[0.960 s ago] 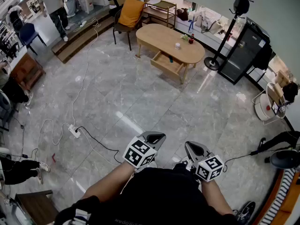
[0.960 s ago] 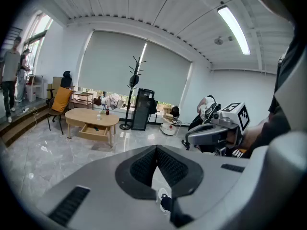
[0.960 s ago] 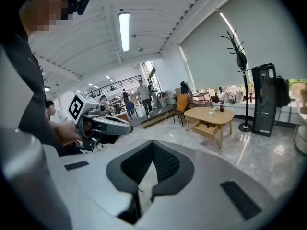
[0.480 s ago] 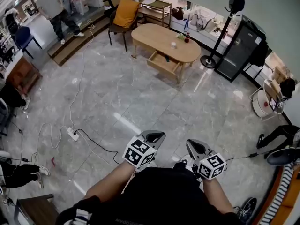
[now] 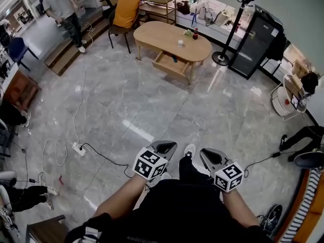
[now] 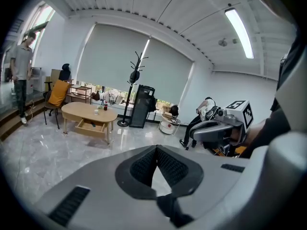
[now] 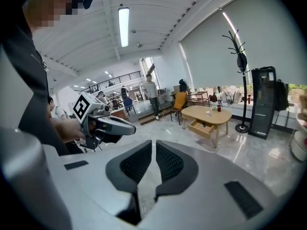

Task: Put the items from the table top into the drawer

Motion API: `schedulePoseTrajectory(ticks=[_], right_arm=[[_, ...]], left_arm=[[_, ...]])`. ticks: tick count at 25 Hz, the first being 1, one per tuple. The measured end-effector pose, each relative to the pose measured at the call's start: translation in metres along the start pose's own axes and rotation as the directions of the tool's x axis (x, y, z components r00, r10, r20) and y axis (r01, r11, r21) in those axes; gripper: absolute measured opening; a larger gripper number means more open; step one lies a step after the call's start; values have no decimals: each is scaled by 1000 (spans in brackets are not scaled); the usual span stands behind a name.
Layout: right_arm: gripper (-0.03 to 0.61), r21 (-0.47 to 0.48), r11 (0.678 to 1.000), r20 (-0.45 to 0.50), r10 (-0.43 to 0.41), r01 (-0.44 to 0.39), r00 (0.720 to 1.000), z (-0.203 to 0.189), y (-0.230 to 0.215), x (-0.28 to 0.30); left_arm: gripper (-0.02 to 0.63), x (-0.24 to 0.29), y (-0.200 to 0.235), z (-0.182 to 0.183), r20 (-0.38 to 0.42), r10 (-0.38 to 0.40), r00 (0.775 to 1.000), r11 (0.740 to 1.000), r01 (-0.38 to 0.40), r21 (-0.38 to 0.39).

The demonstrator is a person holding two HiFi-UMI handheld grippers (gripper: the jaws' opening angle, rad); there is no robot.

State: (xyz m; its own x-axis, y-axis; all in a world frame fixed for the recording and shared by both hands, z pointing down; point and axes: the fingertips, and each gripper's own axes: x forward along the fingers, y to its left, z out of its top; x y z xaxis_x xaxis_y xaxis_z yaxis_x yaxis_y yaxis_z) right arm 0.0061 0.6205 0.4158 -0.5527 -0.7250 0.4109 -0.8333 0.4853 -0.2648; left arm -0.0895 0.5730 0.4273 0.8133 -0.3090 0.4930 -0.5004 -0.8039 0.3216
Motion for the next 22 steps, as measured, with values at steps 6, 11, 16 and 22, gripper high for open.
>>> schedulePoseTrajectory(ticks=[6, 11, 16, 22], right_arm=[[5, 36, 999, -7, 16, -16, 1000, 25, -58, 38], [5, 28, 996, 39, 79, -81, 996, 75, -115, 88], [5, -5, 990, 47, 140, -140, 989, 120, -173, 119], [5, -34, 988, 28, 154, -153, 988, 142, -229, 149]], left_arm=[[5, 32, 27, 36, -4, 28, 1000, 1000, -28, -6], [5, 65, 81, 81, -12, 114, 993, 993, -114, -5], [5, 105, 118, 150, 36, 170, 985, 985, -170, -14], [5, 148, 151, 170, 4, 210, 978, 977, -210, -27]])
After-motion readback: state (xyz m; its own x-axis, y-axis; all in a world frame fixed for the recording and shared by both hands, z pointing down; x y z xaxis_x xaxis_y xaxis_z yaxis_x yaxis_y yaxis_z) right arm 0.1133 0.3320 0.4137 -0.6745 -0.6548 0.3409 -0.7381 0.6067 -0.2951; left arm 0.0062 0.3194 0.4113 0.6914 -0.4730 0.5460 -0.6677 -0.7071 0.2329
